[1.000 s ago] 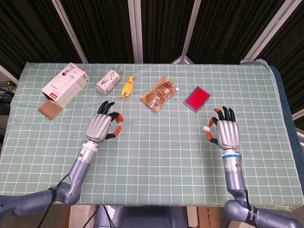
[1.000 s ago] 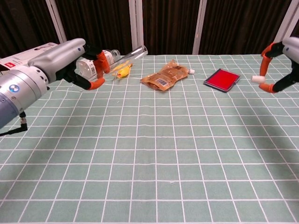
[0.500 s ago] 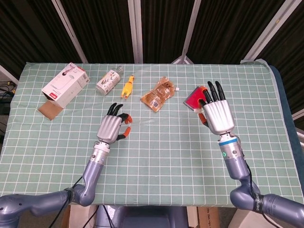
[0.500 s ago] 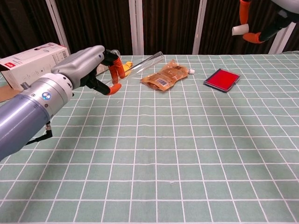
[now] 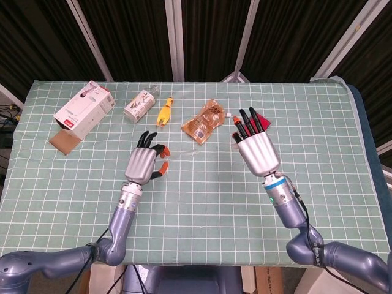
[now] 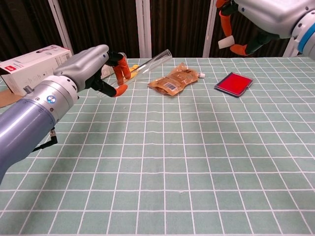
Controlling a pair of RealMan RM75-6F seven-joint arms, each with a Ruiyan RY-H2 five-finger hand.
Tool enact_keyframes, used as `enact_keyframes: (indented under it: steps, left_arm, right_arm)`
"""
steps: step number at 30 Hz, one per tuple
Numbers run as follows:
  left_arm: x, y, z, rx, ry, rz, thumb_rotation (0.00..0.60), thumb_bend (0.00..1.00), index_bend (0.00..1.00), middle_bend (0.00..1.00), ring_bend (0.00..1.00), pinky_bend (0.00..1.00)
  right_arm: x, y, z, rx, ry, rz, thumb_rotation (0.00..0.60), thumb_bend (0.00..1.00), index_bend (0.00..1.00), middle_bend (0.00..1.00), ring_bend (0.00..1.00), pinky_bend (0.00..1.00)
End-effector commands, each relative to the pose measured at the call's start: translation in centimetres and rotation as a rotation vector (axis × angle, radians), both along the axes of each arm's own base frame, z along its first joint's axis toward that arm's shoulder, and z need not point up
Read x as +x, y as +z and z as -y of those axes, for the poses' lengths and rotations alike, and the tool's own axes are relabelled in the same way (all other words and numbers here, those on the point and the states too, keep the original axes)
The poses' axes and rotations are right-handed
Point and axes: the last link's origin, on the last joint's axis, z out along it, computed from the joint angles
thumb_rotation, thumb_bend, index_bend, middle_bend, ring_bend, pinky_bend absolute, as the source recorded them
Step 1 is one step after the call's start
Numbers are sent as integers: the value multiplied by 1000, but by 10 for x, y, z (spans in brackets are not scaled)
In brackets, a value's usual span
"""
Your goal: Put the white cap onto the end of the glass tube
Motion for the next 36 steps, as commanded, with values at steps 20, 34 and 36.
enact_keyframes:
  steps: [20, 34, 36]
  left_arm:
    - [7, -14, -1, -7, 57, 27, 600, 632, 516, 535, 108, 0]
    - [25, -26, 5, -27, 39, 33, 600, 632, 516, 535, 108, 0]
    - [26, -27, 5, -27, 37, 33, 600, 632, 516, 536, 108, 0]
  right_arm:
    - [16, -23, -5, -6, 30, 10, 600, 364, 585, 210, 0, 0]
    - [15, -26, -7, 9, 31, 22, 600, 364, 584, 210, 0, 0]
    - [15, -28, -7, 15, 36, 19, 600, 364, 585, 210, 0, 0]
